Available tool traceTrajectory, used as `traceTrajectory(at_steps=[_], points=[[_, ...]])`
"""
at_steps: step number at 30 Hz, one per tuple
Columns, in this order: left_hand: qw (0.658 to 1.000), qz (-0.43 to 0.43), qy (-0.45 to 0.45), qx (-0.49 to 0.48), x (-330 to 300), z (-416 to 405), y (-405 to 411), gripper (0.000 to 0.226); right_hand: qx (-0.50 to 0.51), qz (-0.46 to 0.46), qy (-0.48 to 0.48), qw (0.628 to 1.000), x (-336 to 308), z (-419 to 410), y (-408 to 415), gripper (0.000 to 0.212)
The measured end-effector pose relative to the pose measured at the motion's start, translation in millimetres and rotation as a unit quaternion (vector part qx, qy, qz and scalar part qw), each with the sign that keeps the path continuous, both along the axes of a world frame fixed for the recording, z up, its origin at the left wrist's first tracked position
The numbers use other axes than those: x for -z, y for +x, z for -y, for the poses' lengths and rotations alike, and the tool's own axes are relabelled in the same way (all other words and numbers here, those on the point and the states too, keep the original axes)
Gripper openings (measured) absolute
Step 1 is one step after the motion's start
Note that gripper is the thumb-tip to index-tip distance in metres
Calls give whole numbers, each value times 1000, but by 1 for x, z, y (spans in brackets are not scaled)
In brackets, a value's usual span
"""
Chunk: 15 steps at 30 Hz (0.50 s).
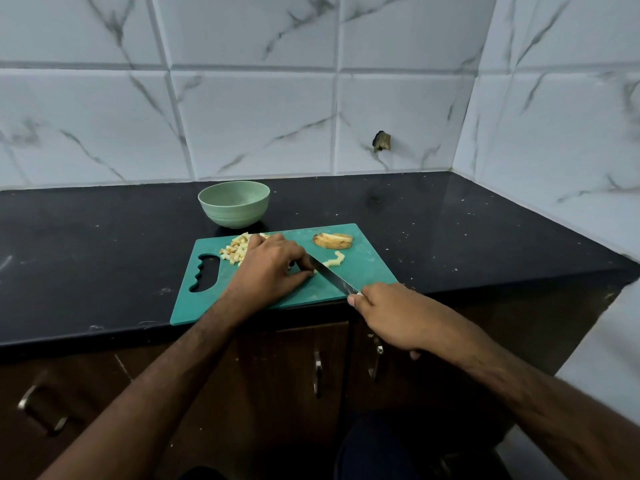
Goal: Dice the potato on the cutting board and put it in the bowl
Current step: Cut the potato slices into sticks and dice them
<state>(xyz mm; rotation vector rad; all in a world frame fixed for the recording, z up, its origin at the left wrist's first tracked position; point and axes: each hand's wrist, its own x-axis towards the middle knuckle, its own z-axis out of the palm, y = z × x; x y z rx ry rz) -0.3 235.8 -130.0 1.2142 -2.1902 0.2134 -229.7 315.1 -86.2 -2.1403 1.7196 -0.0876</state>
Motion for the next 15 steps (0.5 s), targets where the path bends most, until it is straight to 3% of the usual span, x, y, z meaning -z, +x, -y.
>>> traceTrajectory(at_steps=[10,15], points=[[999,15,-10,-32,0,-3,-1,13,-11,1,119,993,-32,-4,-40,44],[1000,19,4,-9,-2,-5,-3,18,-2,131,73,989,-31,23,-74,42]])
